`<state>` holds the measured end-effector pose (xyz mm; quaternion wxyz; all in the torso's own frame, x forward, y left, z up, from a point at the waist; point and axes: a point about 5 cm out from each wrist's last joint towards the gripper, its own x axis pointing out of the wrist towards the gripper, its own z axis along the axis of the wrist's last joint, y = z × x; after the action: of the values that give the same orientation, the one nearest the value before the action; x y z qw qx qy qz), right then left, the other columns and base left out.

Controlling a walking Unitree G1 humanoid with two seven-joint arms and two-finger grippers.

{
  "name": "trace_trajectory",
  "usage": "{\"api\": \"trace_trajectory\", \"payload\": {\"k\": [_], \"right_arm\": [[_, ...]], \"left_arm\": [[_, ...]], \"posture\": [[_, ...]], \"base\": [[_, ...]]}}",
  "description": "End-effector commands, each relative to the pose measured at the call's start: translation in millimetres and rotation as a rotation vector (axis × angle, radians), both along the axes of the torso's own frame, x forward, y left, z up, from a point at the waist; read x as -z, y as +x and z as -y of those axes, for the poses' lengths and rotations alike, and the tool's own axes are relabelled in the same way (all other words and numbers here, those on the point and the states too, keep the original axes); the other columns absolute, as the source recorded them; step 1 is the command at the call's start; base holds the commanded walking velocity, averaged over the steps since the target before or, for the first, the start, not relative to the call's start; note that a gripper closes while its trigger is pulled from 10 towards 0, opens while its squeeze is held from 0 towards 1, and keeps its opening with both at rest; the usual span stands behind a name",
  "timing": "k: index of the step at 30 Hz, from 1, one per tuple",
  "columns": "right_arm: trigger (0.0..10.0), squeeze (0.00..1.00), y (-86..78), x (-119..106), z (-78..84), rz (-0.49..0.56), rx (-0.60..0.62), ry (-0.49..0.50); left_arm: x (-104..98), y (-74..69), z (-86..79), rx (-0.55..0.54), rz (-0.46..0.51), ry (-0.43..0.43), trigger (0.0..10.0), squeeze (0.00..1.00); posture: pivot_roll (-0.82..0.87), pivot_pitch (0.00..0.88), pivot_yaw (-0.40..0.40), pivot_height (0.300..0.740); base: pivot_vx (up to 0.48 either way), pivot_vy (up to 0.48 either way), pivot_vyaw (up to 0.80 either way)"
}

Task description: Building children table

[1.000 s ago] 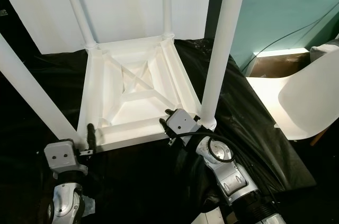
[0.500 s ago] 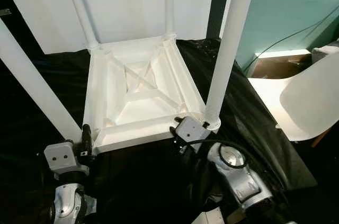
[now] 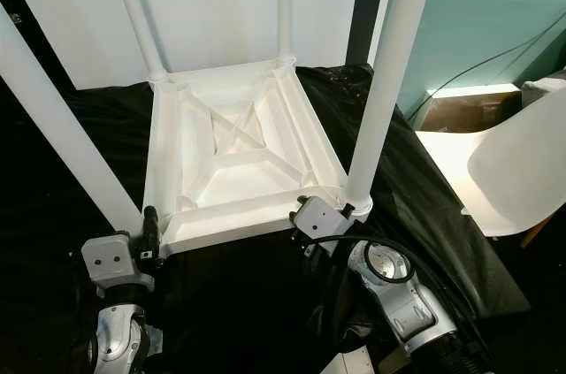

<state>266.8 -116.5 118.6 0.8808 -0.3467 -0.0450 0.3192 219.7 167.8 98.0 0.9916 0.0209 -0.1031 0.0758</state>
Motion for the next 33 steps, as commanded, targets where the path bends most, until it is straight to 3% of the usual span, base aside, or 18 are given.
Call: {"api": "trace_trajectory", "payload": {"k": [1, 8, 9, 10, 20, 21, 22, 33], "right_arm": [[10.0, 0.0, -2.3, 1.0, -0.9, -0.007, -0.016, -0.022], [10.0, 0.0, -3.2, -1.8, -1.9, 0.022, -0.07, -0.11], [10.0, 0.24, -2.4, -2.8, -2.3, 0.033, -0.078, -0.128], [10.0, 1.0, -1.2, -4.0, -3.4, 0.041, -0.086, -0.141], [10.0, 1.0, 6.5, -7.6, -15.6, 0.101, -0.128, -0.193], [10.0, 0.69, 9.2, -7.1, -20.0, 0.124, -0.143, -0.214], [10.0, 0.0, 11.4, -5.5, -24.4, 0.136, -0.157, -0.229], [10.0, 0.0, 12.3, 2.8, -43.1, 0.133, -0.234, -0.252]], "left_arm": [[-8.5, 3.7, 9.3, 0.047, 0.025, 0.035, 10.0, 0.0], [-29.9, 7.4, 9.2, 0.03, 0.102, 0.033, 10.0, 0.0], [-34.3, 8.0, 9.2, 0.027, 0.118, 0.033, 10.0, 0.0], [-37.5, 8.2, 9.3, 0.025, 0.13, 0.034, 10.0, 0.0], [-47.6, 6.6, 11.1, 0.024, 0.169, 0.041, 10.0, 0.0], [-51.3, 6.1, 11.7, 0.025, 0.183, 0.044, 10.0, 0.0], [-54.8, 5.3, 11.7, 0.023, 0.194, 0.042, 10.0, 0.0], [-74.2, -1.2, 9.5, 0.002, 0.251, 0.024, 10.0, 0.0]], "posture": [[0.01, 0.0, 0.008, 0.74], [0.02, 0.0, 0.002, 0.74], [0.03, 0.0, 0.001, 0.74], [0.03, 0.0, -0.003, 0.74], [0.03, 0.0, -0.014, 0.74], [0.04, 0.0, -0.016, 0.74], [0.04, 0.0, -0.02, 0.74], [0.07, 0.0, -0.037, 0.74]], "base": [[0.0, 0.0, 0.0], [0.0, 0.0, 0.0], [0.0, 0.0, 0.0], [0.0, 0.0, 0.0], [0.0, 0.0, 0.0], [0.0, 0.0, 0.0], [0.0, 0.0, 0.0], [0.0, 0.0, 0.0]]}}
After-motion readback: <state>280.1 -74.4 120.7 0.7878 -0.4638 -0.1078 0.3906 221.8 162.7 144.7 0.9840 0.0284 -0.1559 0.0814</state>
